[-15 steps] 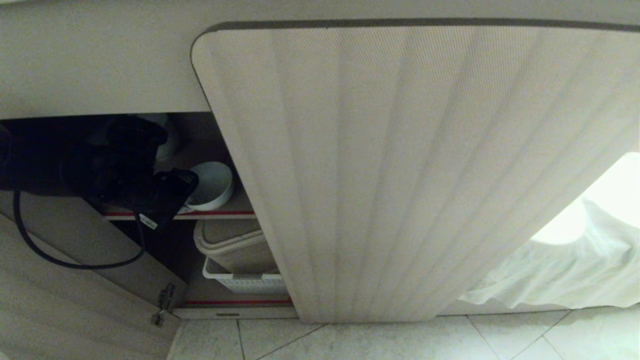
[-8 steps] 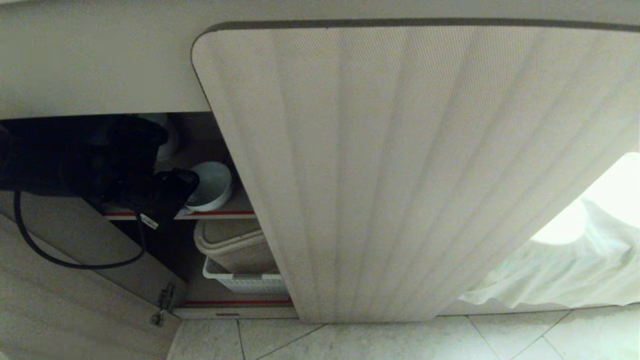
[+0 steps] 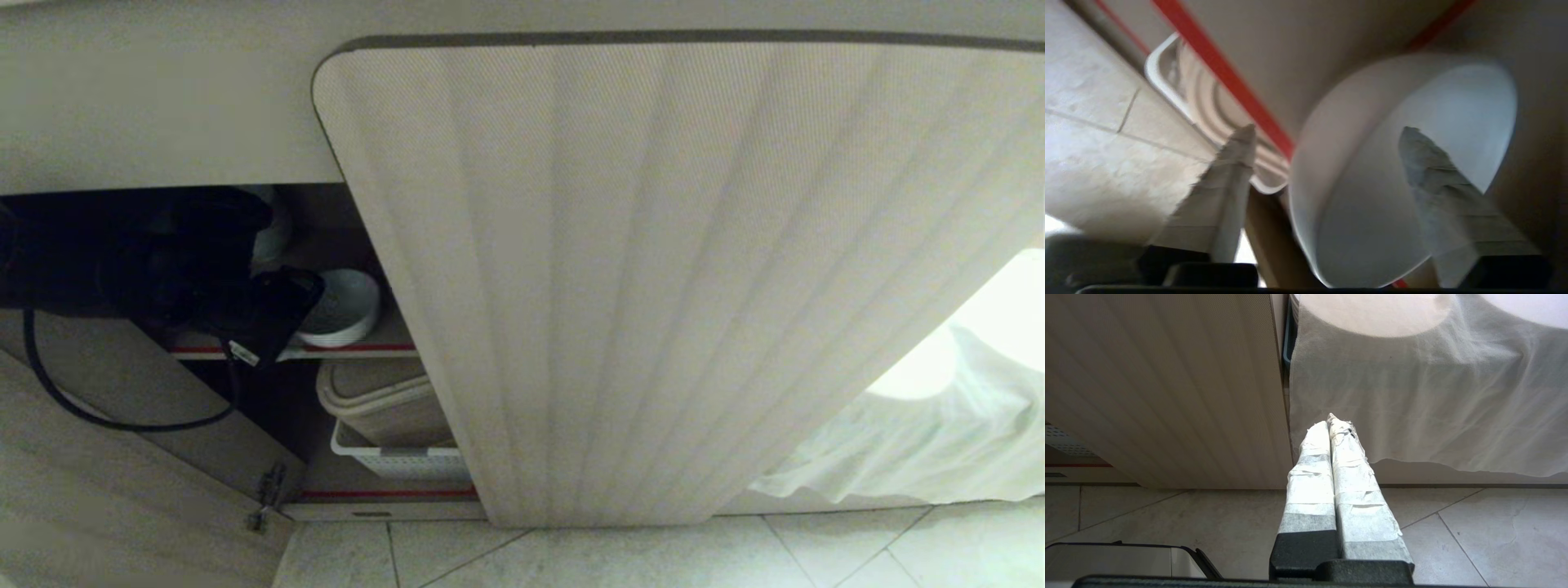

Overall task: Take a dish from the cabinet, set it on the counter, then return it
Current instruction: Put it back into the cabinet

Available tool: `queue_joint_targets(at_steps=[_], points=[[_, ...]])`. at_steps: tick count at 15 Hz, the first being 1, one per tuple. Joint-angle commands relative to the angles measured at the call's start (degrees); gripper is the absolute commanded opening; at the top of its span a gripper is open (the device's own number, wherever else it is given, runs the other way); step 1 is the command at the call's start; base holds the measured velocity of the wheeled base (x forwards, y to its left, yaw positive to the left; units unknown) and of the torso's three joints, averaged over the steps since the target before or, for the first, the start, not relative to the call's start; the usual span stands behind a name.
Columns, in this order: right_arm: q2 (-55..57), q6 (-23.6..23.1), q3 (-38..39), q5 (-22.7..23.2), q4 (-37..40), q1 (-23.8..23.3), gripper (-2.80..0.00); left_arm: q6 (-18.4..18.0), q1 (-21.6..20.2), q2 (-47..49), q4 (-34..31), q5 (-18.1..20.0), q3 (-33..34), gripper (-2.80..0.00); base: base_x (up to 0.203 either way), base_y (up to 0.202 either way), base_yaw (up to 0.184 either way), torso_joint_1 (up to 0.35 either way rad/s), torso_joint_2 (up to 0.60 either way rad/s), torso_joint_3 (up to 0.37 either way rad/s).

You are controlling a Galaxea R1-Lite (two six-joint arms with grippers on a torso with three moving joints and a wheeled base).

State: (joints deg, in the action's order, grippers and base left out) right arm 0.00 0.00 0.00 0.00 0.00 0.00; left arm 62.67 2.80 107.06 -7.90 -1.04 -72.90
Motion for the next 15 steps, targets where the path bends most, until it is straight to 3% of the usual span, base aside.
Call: queue_joint_targets(at_steps=[1, 15], points=[[0.0, 0.0, 0.0, 0.0, 0.0, 0.1, -2.80, 0.3, 0.0, 0.0, 0.6, -0.1, -0.2, 0.00, 0.000, 0.000, 0.000, 0.000, 0.00, 0.000], [0.0, 0.0, 0.0, 0.0, 0.0, 0.0, -2.80, 2.3, 0.0, -0.6, 1.0, -1.4, -0.5, 0.00, 0.000, 0.000, 0.000, 0.000, 0.00, 0.000]])
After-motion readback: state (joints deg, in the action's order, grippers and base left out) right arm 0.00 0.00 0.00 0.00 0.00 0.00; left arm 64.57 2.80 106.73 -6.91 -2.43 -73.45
